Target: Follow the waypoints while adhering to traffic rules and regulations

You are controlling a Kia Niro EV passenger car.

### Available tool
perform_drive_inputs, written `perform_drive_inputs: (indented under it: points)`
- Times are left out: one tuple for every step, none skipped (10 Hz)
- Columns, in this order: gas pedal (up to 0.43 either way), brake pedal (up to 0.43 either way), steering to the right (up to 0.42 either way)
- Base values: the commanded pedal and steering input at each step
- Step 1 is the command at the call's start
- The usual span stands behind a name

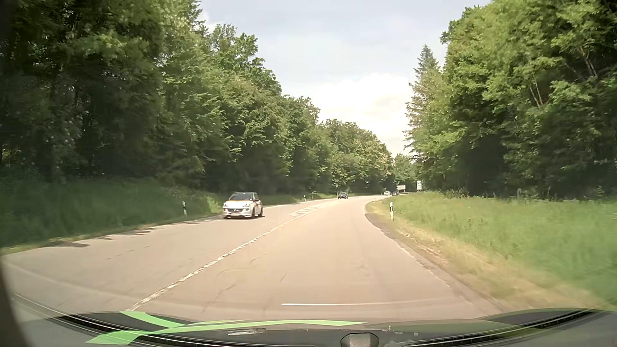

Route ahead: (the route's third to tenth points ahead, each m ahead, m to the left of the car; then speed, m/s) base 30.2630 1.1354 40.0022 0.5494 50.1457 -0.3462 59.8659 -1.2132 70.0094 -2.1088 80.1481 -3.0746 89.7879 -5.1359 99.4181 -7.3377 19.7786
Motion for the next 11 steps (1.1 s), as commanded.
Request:
perform_drive_inputs:
  points:
    - [0.157,0.0,0.003]
    - [0.157,0.0,0.004]
    - [0.157,0.0,0.004]
    - [0.157,0.0,0.004]
    - [0.157,0.0,0.005]
    - [0.157,0.0,0.006]
    - [0.157,0.0,0.007]
    - [0.157,0.0,0.007]
    - [0.157,0.0,0.008]
    - [0.157,0.0,0.007]
    - [0.157,0.0,0.007]
